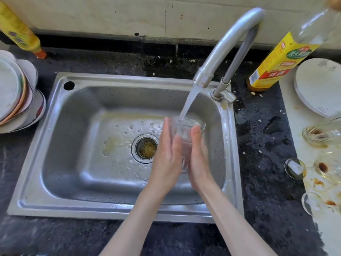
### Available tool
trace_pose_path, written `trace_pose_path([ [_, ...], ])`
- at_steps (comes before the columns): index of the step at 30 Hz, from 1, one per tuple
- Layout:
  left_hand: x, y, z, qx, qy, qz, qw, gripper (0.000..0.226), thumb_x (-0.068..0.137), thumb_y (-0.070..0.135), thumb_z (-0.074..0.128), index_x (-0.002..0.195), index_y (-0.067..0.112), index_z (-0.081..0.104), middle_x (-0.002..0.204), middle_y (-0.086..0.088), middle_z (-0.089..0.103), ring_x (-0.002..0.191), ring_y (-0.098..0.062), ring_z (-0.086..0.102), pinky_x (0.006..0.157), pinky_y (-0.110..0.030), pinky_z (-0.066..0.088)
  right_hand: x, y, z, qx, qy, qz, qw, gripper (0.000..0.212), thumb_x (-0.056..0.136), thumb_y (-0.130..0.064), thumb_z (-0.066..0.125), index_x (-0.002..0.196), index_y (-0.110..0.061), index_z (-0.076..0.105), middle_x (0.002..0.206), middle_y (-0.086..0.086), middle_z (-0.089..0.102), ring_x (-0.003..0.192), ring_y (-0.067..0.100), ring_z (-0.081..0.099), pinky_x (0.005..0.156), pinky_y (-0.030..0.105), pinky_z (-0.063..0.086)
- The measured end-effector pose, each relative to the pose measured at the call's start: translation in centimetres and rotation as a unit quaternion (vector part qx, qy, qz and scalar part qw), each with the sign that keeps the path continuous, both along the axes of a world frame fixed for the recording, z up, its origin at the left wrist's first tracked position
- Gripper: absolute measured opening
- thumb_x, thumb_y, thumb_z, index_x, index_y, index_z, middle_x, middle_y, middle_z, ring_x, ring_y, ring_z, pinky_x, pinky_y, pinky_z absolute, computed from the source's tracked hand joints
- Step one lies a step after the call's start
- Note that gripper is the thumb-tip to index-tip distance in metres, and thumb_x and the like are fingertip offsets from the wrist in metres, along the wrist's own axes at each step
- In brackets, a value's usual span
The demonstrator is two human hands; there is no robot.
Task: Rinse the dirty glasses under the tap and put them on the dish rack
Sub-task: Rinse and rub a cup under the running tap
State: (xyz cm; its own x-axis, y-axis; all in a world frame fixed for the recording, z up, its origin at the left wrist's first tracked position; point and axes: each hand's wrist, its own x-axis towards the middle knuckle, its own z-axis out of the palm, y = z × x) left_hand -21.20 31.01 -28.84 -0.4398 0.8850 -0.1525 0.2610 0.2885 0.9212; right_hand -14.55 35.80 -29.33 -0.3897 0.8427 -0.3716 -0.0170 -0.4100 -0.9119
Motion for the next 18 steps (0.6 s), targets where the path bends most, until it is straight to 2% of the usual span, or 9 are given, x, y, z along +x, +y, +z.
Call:
trace_pose_path([
  [1,-0.7,0.5,0.2,-0.019,-0.031,0.009,0.999,0.056,0.096,0.052,0.019,0.147,0.031,0.009,0.152,0.018,0.012,0.126,0.024,0.010,0.103,-0.002,0.013,-0.1,-0.2,0.0,-0.013,0.013,0.005,1.000,0.069,0.078,-0.074,0.042,0.109,-0.018,0.069,0.100,0.002,0.073,0.090,0.016,0.069,0.083,0.033,0.054],
  [3,-1.2,1.0,0.4,-0.042,-0.065,0.019,0.997,0.053,0.096,0.048,0.022,0.146,0.032,0.018,0.150,0.017,0.023,0.129,0.014,0.021,0.101,-0.007,0.017,-0.3,-0.3,-0.1,-0.032,0.019,0.005,0.999,0.071,0.082,-0.072,0.038,0.115,-0.016,0.066,0.110,0.007,0.070,0.105,0.022,0.066,0.097,0.044,0.048],
  [6,-0.6,0.8,0.6,-0.027,-0.125,0.043,0.991,0.051,0.097,0.045,0.023,0.146,0.031,0.017,0.148,0.021,0.022,0.125,0.018,0.019,0.099,0.003,0.016,-0.6,-0.1,-0.1,-0.037,-0.013,0.006,0.999,0.081,0.074,-0.082,0.041,0.116,-0.018,0.066,0.112,0.008,0.070,0.108,0.023,0.064,0.101,0.050,0.043],
  [9,0.7,-0.7,0.1,-0.024,-0.025,0.003,0.999,0.046,0.098,0.042,0.023,0.141,0.035,0.008,0.142,0.028,0.016,0.128,0.019,0.012,0.101,0.003,0.010,-0.5,0.4,0.0,-0.090,-0.033,-0.026,0.995,0.101,0.056,-0.095,0.040,0.120,-0.019,0.063,0.110,0.009,0.070,0.105,0.025,0.066,0.100,0.047,0.045],
  [11,1.9,-1.9,-0.2,-0.021,0.016,-0.019,0.999,0.048,0.098,0.041,0.022,0.140,0.034,0.000,0.149,0.021,0.005,0.134,0.016,0.002,0.106,-0.002,0.003,-0.1,0.8,-0.2,-0.099,-0.055,-0.028,0.993,0.111,0.046,-0.099,0.040,0.118,-0.018,0.063,0.105,0.009,0.071,0.102,0.026,0.066,0.096,0.042,0.048],
  [13,1.8,-2.1,-0.5,-0.020,-0.009,-0.019,1.000,0.053,0.096,0.046,0.018,0.143,0.033,-0.002,0.151,0.021,0.000,0.135,0.016,-0.001,0.108,-0.005,0.002,0.1,0.8,-0.3,-0.092,-0.044,-0.008,0.995,0.103,0.055,-0.094,0.038,0.115,-0.015,0.065,0.103,0.011,0.071,0.097,0.026,0.067,0.086,0.037,0.052],
  [15,0.4,-1.1,-1.3,-0.033,-0.076,0.003,0.997,0.060,0.092,0.058,0.014,0.146,0.032,0.010,0.153,0.018,0.008,0.137,0.012,0.007,0.113,-0.013,0.007,0.4,0.2,-0.1,-0.109,-0.007,0.022,0.994,0.087,0.074,-0.081,0.030,0.118,-0.014,0.064,0.104,0.014,0.070,0.094,0.026,0.067,0.075,0.031,0.054],
  [17,-1.7,0.5,-2.0,-0.086,-0.146,0.017,0.985,0.080,0.081,0.077,0.010,0.143,0.031,0.033,0.151,0.002,0.030,0.139,-0.009,0.025,0.116,-0.036,0.020,0.9,-0.4,-0.2,-0.132,0.044,0.049,0.989,0.080,0.082,-0.071,0.021,0.124,-0.014,0.061,0.113,0.014,0.068,0.102,0.024,0.065,0.080,0.034,0.053],
  [18,-2.5,0.8,-2.0,-0.106,-0.149,0.004,0.983,0.084,0.079,0.081,0.009,0.137,0.030,0.043,0.143,-0.001,0.043,0.134,-0.012,0.036,0.112,-0.038,0.028,1.1,-0.5,-0.2,-0.145,0.071,0.052,0.986,0.080,0.084,-0.068,0.019,0.125,-0.013,0.060,0.117,0.017,0.065,0.104,0.026,0.063,0.084,0.040,0.053],
])
